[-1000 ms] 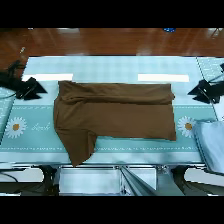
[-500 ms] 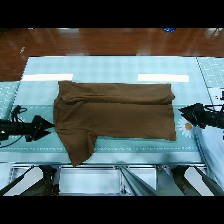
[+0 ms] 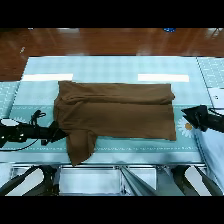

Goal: Fold the shirts.

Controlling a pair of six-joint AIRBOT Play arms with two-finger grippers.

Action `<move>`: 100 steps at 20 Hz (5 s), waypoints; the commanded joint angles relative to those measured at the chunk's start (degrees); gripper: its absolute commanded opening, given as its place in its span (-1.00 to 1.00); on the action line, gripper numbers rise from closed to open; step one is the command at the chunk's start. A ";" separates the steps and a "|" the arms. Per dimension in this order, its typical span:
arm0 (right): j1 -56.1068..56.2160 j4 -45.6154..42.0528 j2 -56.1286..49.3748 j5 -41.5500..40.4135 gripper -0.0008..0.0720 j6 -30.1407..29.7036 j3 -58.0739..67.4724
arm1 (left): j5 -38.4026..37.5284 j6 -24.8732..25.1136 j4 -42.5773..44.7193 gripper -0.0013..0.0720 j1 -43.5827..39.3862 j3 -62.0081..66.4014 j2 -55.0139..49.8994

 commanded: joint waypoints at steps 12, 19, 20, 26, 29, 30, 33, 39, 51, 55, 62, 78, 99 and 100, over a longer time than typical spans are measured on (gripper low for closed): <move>-0.74 -19.39 -4.26 2.10 0.13 11.21 -8.46 | 2.97 0.35 -1.01 -0.91 -3.96 -0.09 -0.57; 7.58 -7.23 -13.11 -7.10 -0.61 4.90 -8.15 | 2.93 0.22 -1.01 -0.91 -3.96 0.07 -0.50; 7.56 -5.49 -12.79 -5.81 -0.92 1.46 -7.52 | 2.78 0.42 -0.98 -0.91 -3.91 0.83 -0.50; 8.11 -3.48 -11.37 -0.98 -0.91 0.39 4.48 | 1.90 1.46 -2.47 -0.91 -2.36 15.87 -1.79; 13.25 -2.27 -16.39 -2.10 -0.91 0.39 11.87 | 2.82 1.46 -5.95 -0.91 -4.22 26.47 -8.17; 15.28 -2.10 -18.58 -3.87 -0.91 1.03 14.38 | 3.02 1.46 -7.02 -0.91 -5.60 30.73 -11.41; 19.06 -0.09 -24.87 -7.61 -0.91 2.34 21.20 | 2.84 -0.39 -7.41 -0.91 -9.03 44.28 -21.77; 23.08 1.75 -37.33 -10.34 -0.91 3.23 34.73 | -2.27 -5.60 -7.39 -0.91 -11.58 64.48 -40.19; 23.63 1.73 -46.05 -13.20 -0.91 5.31 43.87 | 0.61 -5.01 -7.43 -0.91 -11.74 71.52 -45.40; 23.58 2.54 -46.07 -14.29 0.13 5.46 43.91 | 0.33 -5.20 -7.39 0.22 -12.52 71.67 -45.72; 8.85 -4.76 -34.82 0.55 0.13 5.33 47.34 | -15.63 -3.48 -4.11 0.42 -1.55 73.61 -36.81; 15.30 9.18 -46.31 -11.39 0.15 3.30 33.11 | 13.70 9.33 -1.84 0.42 -16.52 26.97 -0.39; 23.47 2.45 -33.42 -2.64 -0.91 0.42 36.26 | 11.74 9.49 -5.49 0.41 -17.38 27.06 -0.39; 22.67 1.27 -29.66 -1.64 -0.91 0.39 34.80 | 11.91 10.43 -6.64 0.24 -18.60 27.06 -0.39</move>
